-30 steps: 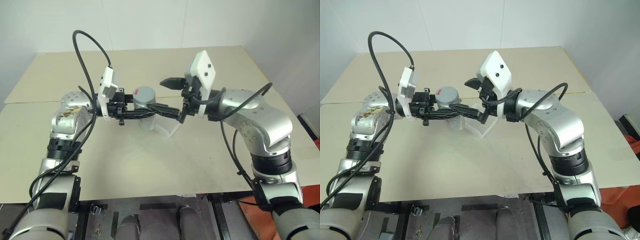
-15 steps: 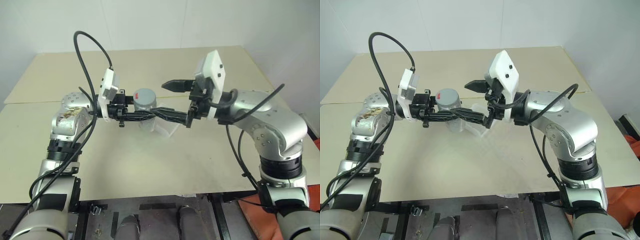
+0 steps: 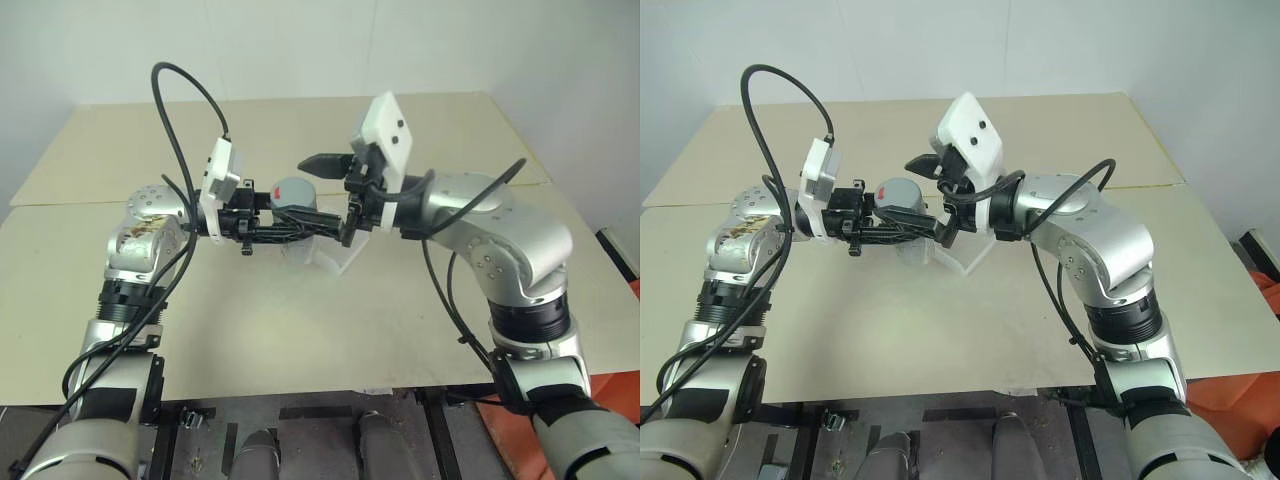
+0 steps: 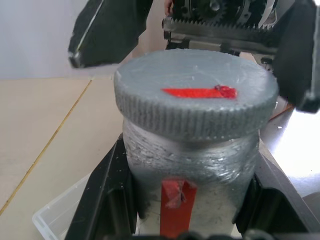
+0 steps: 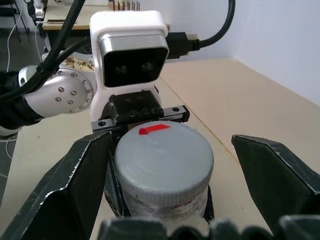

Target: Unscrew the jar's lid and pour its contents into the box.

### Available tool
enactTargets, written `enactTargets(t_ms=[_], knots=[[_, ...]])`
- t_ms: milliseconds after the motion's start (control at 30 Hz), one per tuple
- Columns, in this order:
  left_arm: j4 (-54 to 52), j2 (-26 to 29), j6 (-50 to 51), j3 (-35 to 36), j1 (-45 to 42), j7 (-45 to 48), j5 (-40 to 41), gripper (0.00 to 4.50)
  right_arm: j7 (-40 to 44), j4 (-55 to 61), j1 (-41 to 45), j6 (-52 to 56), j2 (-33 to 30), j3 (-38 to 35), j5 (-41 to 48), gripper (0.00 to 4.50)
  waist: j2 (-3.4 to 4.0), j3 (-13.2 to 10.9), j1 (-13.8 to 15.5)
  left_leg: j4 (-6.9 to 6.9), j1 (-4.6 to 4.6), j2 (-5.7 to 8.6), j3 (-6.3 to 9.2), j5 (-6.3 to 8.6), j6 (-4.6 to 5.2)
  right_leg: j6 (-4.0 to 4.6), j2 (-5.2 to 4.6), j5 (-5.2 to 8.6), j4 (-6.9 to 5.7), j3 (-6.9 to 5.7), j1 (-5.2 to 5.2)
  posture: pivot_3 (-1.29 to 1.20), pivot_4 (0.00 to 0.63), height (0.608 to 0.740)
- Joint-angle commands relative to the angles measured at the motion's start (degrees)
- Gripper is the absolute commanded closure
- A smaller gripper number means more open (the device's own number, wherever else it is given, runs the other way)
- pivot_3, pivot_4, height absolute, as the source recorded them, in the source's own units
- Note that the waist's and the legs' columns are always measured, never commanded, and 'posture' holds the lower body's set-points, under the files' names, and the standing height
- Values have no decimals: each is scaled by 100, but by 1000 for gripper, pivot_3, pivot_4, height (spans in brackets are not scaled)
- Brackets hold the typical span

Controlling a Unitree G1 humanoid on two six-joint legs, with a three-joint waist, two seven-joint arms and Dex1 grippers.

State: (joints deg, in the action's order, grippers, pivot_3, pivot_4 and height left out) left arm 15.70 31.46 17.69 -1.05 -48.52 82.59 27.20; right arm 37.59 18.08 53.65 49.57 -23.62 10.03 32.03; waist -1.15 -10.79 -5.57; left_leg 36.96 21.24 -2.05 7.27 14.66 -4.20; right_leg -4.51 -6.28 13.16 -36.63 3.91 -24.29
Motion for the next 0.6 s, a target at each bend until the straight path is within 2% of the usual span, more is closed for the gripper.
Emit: enactTargets(t_ms=[33,267,433,600], knots=[[-207,48,6,97,-42,-2,100,2524,31,60,192,-109,45,-55,-63,36,0,0,-2,0,0,0,0,0,0,0,0,0,0,0,0,0,150,740],[-221,56,-2,100,-19,-8,97,2524,71,56,202,-99,104,-70,-73,36,0,0,-2,0,0,0,0,0,0,0,0,0,0,0,0,0,150,740],[-228,55,0,96,-12,-11,97,2524,67,79,231,-92,121,-114,-54,1654,0,0,-5,0,0,0,0,0,0,0,0,0,0,0,-1,0,150,740],[-256,67,-4,80,32,-3,97,2524,45,88,246,-85,136,-170,-26,1745,0,0,-4,0,0,0,0,0,0,0,0,0,0,0,0,0,150,740]])
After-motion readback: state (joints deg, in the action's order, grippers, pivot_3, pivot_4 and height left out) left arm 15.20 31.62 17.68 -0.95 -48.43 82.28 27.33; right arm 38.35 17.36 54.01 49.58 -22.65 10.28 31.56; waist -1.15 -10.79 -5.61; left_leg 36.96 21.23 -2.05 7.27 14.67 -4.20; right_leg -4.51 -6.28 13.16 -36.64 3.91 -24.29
